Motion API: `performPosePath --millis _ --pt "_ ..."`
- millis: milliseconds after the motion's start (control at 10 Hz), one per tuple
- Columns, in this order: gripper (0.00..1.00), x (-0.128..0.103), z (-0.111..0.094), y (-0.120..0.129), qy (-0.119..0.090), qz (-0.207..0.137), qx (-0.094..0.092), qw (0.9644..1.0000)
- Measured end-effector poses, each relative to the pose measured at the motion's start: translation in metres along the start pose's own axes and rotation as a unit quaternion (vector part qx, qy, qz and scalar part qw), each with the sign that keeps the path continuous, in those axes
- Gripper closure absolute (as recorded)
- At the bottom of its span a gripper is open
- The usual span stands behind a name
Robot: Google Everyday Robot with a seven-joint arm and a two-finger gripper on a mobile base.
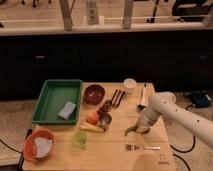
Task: Place pepper in plastic cup
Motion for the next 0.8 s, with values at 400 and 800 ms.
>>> performPosePath --millis 400,800 --pt "1.00 -0.005 -0.012 0.003 -0.003 -0.020 0.002 0.9998" --pt "1.00 -0.012 -0.039 0.008 0.006 -0.042 0.019 0.9989"
